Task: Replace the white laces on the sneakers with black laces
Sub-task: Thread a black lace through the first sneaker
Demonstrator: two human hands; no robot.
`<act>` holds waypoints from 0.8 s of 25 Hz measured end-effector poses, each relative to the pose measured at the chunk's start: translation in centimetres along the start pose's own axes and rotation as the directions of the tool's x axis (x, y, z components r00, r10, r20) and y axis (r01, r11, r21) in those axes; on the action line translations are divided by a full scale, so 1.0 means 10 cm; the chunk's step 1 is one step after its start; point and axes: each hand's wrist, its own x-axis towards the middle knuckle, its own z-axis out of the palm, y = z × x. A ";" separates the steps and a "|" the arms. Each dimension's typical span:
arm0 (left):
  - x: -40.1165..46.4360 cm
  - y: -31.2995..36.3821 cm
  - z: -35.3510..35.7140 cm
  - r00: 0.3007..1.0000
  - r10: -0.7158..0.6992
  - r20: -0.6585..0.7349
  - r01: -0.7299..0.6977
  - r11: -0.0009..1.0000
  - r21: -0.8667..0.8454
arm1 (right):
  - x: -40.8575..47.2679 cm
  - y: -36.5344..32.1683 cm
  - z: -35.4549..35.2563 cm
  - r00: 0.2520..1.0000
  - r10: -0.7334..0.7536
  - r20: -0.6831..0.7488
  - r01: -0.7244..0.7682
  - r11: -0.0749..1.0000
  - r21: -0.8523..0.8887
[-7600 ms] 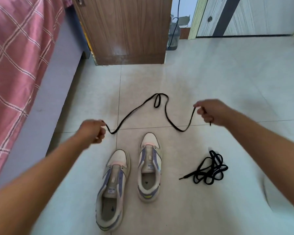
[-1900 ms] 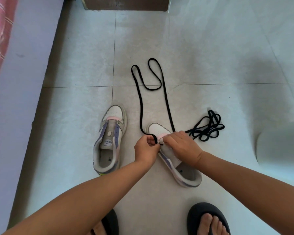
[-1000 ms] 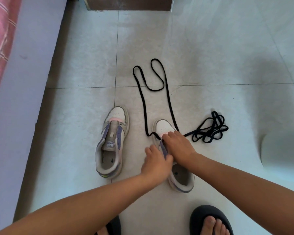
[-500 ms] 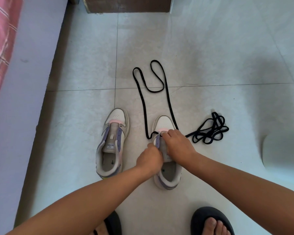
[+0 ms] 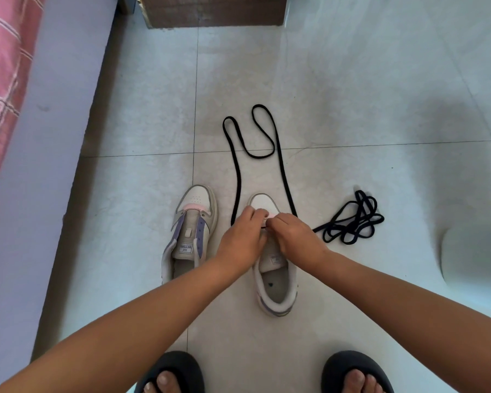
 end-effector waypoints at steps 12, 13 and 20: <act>0.12 -0.13 0.09 0.931 -0.364 -0.013 0.254 0.674 -0.694 | 0.11 -0.18 -0.10 0.666 0.670 0.327 -0.591 0.207 0.779; 0.11 -0.13 0.10 0.930 -0.367 -0.023 0.251 0.679 -0.690 | 0.12 -0.18 -0.12 0.664 0.669 0.333 -0.580 0.179 0.795; 0.13 -0.14 0.07 0.943 -0.331 -0.046 0.227 0.735 -0.639 | 0.14 -0.12 -0.20 0.683 0.599 0.418 -0.621 0.175 0.764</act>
